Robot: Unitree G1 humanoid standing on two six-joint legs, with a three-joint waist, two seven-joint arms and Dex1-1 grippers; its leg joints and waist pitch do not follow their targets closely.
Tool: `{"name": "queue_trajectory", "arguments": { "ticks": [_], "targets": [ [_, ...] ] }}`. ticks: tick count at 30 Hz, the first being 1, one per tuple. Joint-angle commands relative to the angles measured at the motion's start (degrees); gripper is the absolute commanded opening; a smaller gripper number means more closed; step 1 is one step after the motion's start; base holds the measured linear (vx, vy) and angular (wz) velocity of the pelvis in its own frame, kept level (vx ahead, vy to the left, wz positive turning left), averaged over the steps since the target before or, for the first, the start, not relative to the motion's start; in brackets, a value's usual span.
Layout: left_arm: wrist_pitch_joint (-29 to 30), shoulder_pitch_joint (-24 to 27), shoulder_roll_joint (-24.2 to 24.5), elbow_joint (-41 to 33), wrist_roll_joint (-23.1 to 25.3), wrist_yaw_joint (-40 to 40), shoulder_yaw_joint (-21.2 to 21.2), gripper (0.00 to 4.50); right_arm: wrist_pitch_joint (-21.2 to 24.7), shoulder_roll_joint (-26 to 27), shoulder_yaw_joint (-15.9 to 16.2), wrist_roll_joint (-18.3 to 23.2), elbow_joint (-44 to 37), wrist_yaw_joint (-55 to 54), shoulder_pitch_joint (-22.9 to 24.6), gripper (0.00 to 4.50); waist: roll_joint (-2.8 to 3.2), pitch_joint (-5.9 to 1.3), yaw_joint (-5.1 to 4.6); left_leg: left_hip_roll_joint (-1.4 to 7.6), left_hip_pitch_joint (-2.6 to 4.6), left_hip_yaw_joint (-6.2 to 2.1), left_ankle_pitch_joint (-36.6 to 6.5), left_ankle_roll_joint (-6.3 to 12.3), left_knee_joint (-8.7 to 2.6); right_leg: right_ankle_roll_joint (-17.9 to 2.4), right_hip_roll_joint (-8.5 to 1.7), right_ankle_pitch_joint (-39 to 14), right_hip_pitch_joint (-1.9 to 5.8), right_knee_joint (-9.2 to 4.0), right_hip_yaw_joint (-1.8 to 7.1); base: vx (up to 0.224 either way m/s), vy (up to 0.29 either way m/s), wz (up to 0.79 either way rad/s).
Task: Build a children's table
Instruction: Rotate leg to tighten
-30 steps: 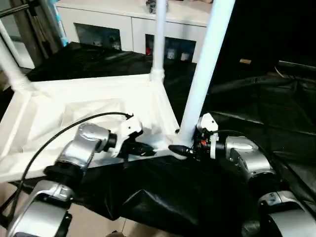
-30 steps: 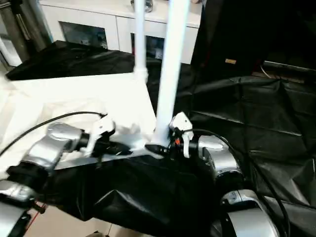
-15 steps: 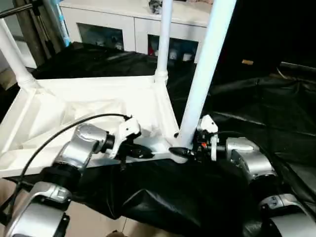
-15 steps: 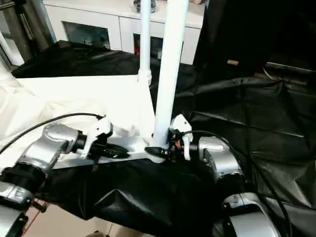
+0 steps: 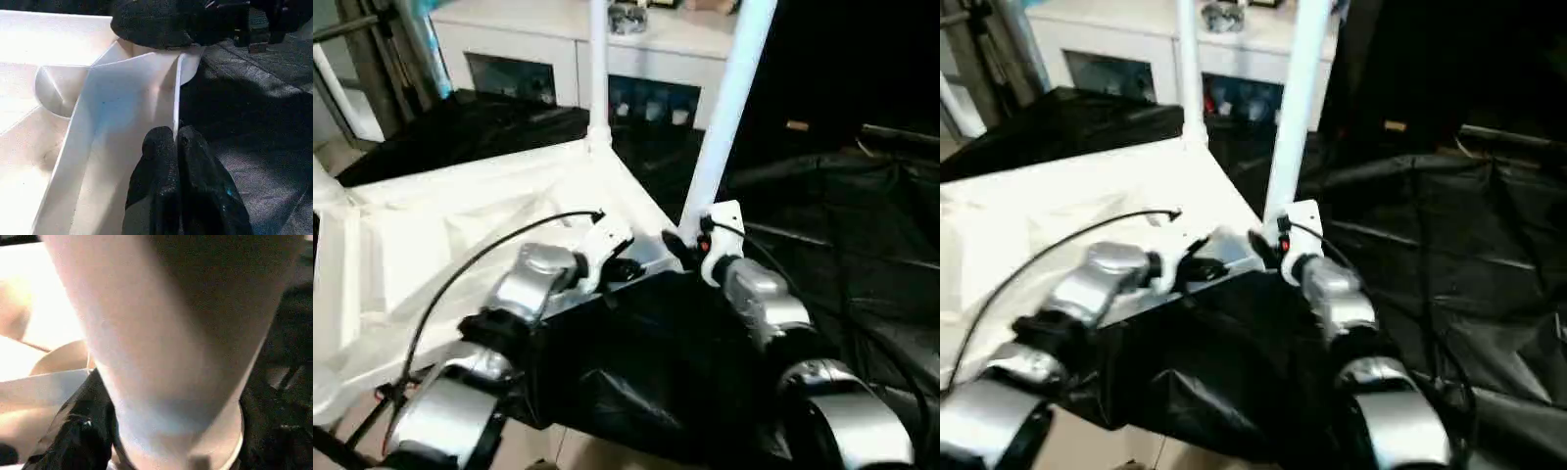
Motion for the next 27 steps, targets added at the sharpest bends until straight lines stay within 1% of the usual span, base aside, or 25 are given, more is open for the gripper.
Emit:
{"name": "queue_trajectory", "arguments": {
  "ticks": [1,3,4,5,7,8,10,12,13,14,15,16,17,18,19,20,21,22,24,27],
  "targets": [
    [-1.20,-1.00,-2.80,-0.45,-0.75,2.19,-0.45,0.00,0.72,4.83,3.91,-2.06,2.83,4.08,0.43,3.42,0.03,-3.07,-0.32,0.99,0.18,-0.04,-16.48,0.34,-3.99,-10.03,-2.70,-18.33,2.12,-5.02,2.18,0.000,0.000,0.00],
    [-1.50,-0.50,-2.02,-1.05,-1.06,0.44,-0.69,0.00,0.33,4.29,4.42,-2.34,2.42,5.91,0.44,3.48,-0.02,-3.07,-0.47,0.96,-0.07,-0.14,-16.48,0.61,-4.08,-9.85,-2.70,-18.25,2.35,-4.95,2.12,0.000,0.000,0.00],
    [-1.90,-0.07,-1.16,-1.44,-1.24,-0.86,-0.72,0.00,-0.36,3.55,4.87,-2.60,1.99,7.51,0.56,3.78,0.00,-3.03,-0.43,1.01,0.11,-0.11,-16.83,0.72,-4.07,-9.81,-2.73,-18.56,2.17,-5.06,2.15,0.000,0.000,0.00],
    [-2.00,0.15,-0.65,-1.55,-1.25,-1.63,-0.63,0.00,-1.01,3.04,5.20,-2.76,1.97,8.48,0.56,3.87,-0.07,-3.02,-0.50,1.03,0.04,-0.13,-16.94,0.85,-4.10,-9.84,-2.74,-18.80,2.22,-5.02,2.14,0.000,0.000,0.00],
    [-2.10,0.27,-0.37,-1.60,-1.25,-2.12,-0.57,0.00,-1.43,2.73,5.39,-2.82,2.01,9.08,0.54,3.89,-0.06,-3.06,-0.54,1.04,0.02,-0.06,-16.60,0.98,-4.03,-10.04,-2.79,-18.33,2.21,-5.01,2.19,0.000,0.000,0.00],
    [-3.14,1.01,1.20,-2.47,-1.57,-4.82,-0.71,0.00,-2.20,1.10,6.13,-2.57,0.69,13.31,1.20,3.89,-0.11,-3.04,-0.49,1.04,0.02,-0.10,-16.36,1.24,-4.08,-10.24,-2.81,-18.23,2.29,-5.05,2.14,0.000,0.000,0.00],
    [-4.03,1.79,2.73,-3.41,-2.09,-7.62,-0.85,0.00,-3.00,-0.40,6.68,-2.24,-0.56,17.61,1.90,3.89,-0.26,-3.11,-0.61,1.08,-0.24,-0.05,-15.71,1.83,-4.00,-10.40,-2.82,-17.23,2.50,-4.89,2.16,0.000,0.000,0.00],
    [-4.48,2.58,4.24,-4.44,-2.71,-10.41,-0.97,0.00,-3.55,-1.76,6.66,-1.77,-1.91,21.74,2.66,3.89,-0.27,-3.23,-0.74,1.10,-0.42,-0.06,-13.95,2.43,-3.91,-10.96,-2.86,-15.05,2.72,-4.58,2.18,0.000,0.000,0.00],
    [-5.03,3.00,4.96,-5.01,-3.09,-12.00,-1.06,0.00,-3.63,-2.38,6.57,-1.43,-2.73,23.83,3.07,3.89,-0.22,-3.25,-0.83,1.19,-0.45,-0.07,-13.04,2.88,-3.89,-11.50,-2.72,-13.25,2.74,-4.39,2.17,0.000,0.000,0.00],
    [-4.65,4.19,6.83,-7.01,-4.54,-17.03,-1.47,0.00,-3.23,-3.81,6.57,-0.49,-4.67,27.82,3.89,3.89,-0.11,-3.46,-0.92,1.27,-0.41,-0.08,-11.78,3.23,-3.75,-12.50,-2.73,-10.92,2.85,-4.01,2.13,0.000,0.000,0.00],
    [-4.65,4.19,6.83,-7.01,-4.54,-17.03,-1.47,0.00,-3.23,-3.81,6.57,-0.49,-4.67,27.82,3.89,3.89,-0.15,-3.48,-1.03,1.23,-0.53,-0.02,-10.91,3.56,-3.65,-13.10,-2.65,-9.32,2.93,-3.82,2.14,0.000,0.000,0.00],
    [-5.08,4.73,7.93,-7.73,-4.76,-19.08,-1.79,0.00,-2.99,-4.71,6.85,-0.16,-5.57,30.27,4.30,3.89,0.07,-3.57,-1.03,1.29,-0.38,0.08,-9.37,4.13,-3.48,-14.34,-2.48,-5.99,2.87,-3.47,2.10,0.000,0.000,0.00],
    [-5.66,5.20,9.28,-8.15,-4.97,-20.92,-1.73,0.00,-2.61,-6.28,7.82,0.27,-7.02,34.69,5.01,3.89,0.15,-3.63,-0.98,1.41,-0.29,0.22,-8.01,4.83,-3.26,-15.73,-2.36,-2.35,2.89,-3.02,2.07,0.000,0.000,0.00],
    [-5.79,5.28,9.50,-8.21,-5.00,-21.20,-1.70,0.00,-2.54,-6.57,8.02,0.36,-7.26,35.50,5.14,3.89,0.20,-3.59,-0.89,1.40,-0.39,0.23,-7.53,5.25,-3.20,-16.12,-2.28,-1.09,2.97,-2.87,2.00,0.000,0.000,0.00],
    [-5.91,5.67,10.62,-8.69,-5.50,-22.95,-1.47,0.00,-1.83,-8.23,9.26,0.74,-8.80,39.89,5.94,3.89,0.12,-3.64,-0.82,1.38,-0.24,0.42,-7.30,5.88,-3.02,-16.69,-2.15,0.22,2.93,-2.75,1.93,0.000,0.000,0.00],
    [-5.90,5.71,10.72,-8.74,-5.56,-23.12,-1.44,0.00,-1.78,-8.39,9.39,0.76,-8.95,40.28,6.02,3.89,0.13,-3.56,-0.69,1.46,-0.32,0.42,-7.75,6.16,-3.04,-16.90,-2.26,-0.30,2.98,-2.74,1.90,0.000,0.000,0.00],
    [-5.90,5.94,11.39,-9.12,-5.92,-24.35,-1.36,0.00,-1.59,-9.27,10.03,0.77,-9.79,42.58,6.46,3.89,-0.03,-3.54,-0.58,1.48,-0.23,0.50,-8.04,6.16,-3.02,-16.82,-2.32,-0.84,2.94,-2.81,1.92,0.000,0.000,0.00],
    [-5.76,6.12,11.96,-9.44,-6.21,-25.28,-1.27,0.00,-1.21,-10.04,10.63,0.78,-10.57,44.66,6.87,3.89,0.02,-3.51,-0.41,1.54,-0.17,0.52,-8.55,5.97,-3.06,-16.77,-2.44,-2.00,2.91,-2.84,1.97,0.000,0.000,0.00],
    [-4.83,6.95,13.72,-11.23,-7.35,-28.73,-1.31,0.00,0.06,-11.68,11.84,0.52,-12.81,49.48,7.95,3.89,-0.15,-3.40,-0.01,1.61,-0.15,0.52,-9.42,5.60,-3.15,-16.12,-2.55,-4.13,2.93,-3.02,2.02,0.000,0.000,0.00],
    [-3.81,7.59,14.96,-12.49,-8.07,-31.17,-1.50,0.00,0.57,-12.33,12.62,0.14,-13.67,51.50,8.32,3.89,-0.16,-3.23,0.15,1.68,-0.09,0.48,-10.96,4.52,-3.36,-15.23,-2.73,-8.04,2.73,-3.32,2.12,0.000,0.000,0.00]
  ]
}}
